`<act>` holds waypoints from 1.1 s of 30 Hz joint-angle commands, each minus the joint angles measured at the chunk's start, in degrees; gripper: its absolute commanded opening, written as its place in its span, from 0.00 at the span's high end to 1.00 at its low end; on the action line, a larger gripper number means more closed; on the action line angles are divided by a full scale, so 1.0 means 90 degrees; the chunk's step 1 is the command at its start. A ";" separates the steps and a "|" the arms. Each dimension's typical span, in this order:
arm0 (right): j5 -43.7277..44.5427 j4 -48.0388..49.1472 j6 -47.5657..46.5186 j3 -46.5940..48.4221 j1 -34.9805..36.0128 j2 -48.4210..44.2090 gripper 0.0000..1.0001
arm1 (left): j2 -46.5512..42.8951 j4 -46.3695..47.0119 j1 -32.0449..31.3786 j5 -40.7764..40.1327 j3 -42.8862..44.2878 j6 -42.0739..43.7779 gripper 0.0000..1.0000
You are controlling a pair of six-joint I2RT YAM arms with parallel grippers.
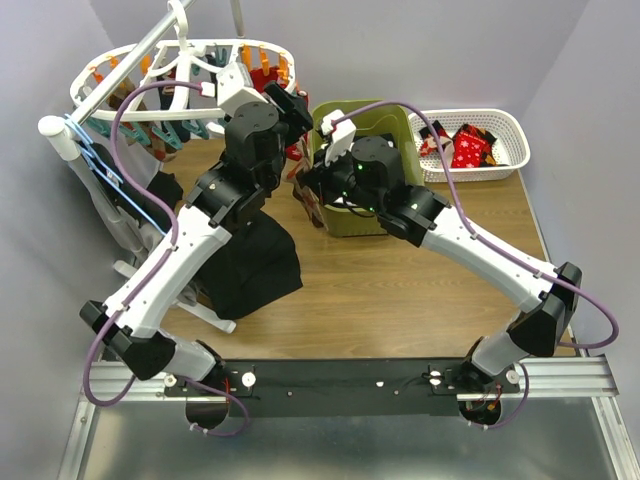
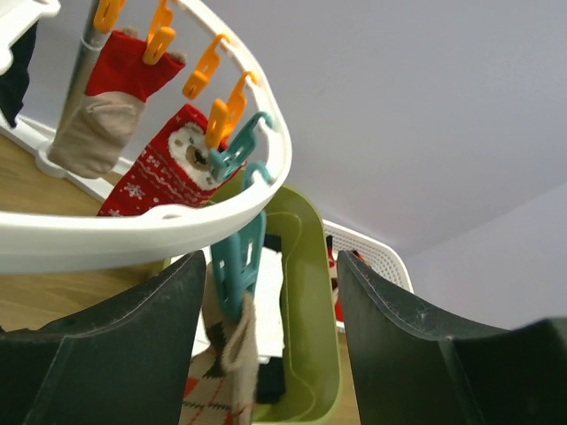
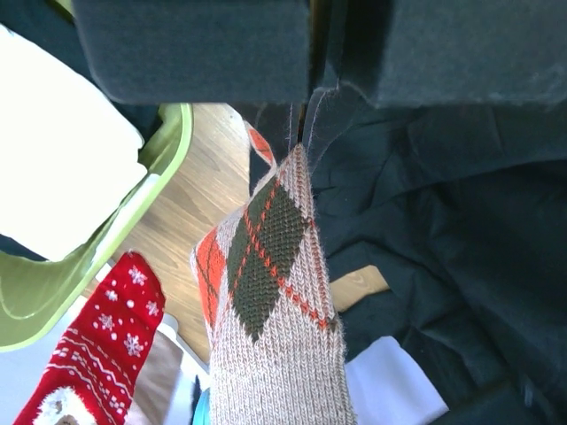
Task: Remove the socks clipped to the hanger
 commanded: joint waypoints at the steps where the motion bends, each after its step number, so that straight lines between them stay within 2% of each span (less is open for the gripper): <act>1: 0.0379 -0.0116 -0.0178 -0.0121 0.0151 -0.0280 0.99 | 0.0275 0.0133 -0.0109 -0.0687 0.0339 0.0235 0.31; 11: 0.0487 -0.0087 -0.0266 -0.0189 0.0219 -0.0398 0.99 | 0.0529 0.0280 -0.0149 -0.0970 0.0417 0.0742 0.36; 14: 0.0506 -0.0077 -0.0266 -0.0199 0.0229 -0.0427 0.99 | 0.0549 0.0349 -0.0158 -0.1019 0.0437 0.0899 0.48; 15: 0.0516 -0.0077 -0.0285 -0.0199 0.0248 -0.0427 0.99 | 0.0559 0.0358 -0.0158 -0.1028 0.0437 0.0938 0.57; 17: 0.0545 -0.0087 -0.0285 -0.0219 0.0258 -0.0437 0.99 | 0.0559 0.0378 -0.0158 -0.1048 0.0447 0.0987 0.67; 18: 0.0574 -0.0087 -0.0285 -0.0248 0.0258 -0.0456 0.99 | 0.0549 0.0378 -0.0158 -0.1048 0.0447 0.0996 0.86; 20: 0.0623 -0.0048 -0.0305 -0.0306 0.0258 -0.0485 0.99 | 0.0510 0.0417 -0.0168 -0.1038 0.0408 0.0987 0.99; 27: 0.1218 0.0011 -0.0247 -0.0717 0.0248 -0.0603 0.99 | 0.0315 0.0651 -0.0168 -0.0630 0.0203 0.1094 1.00; 29: 0.1716 -0.0038 -0.0246 -0.0814 0.0239 -0.0622 0.99 | 0.0150 0.0846 -0.0178 -0.0444 0.0009 0.1182 1.00; 33: 0.2059 -0.0252 -0.0140 -0.0678 -0.0188 -0.0593 0.99 | -0.0163 0.1178 -0.0168 0.0404 -0.0382 0.1591 1.00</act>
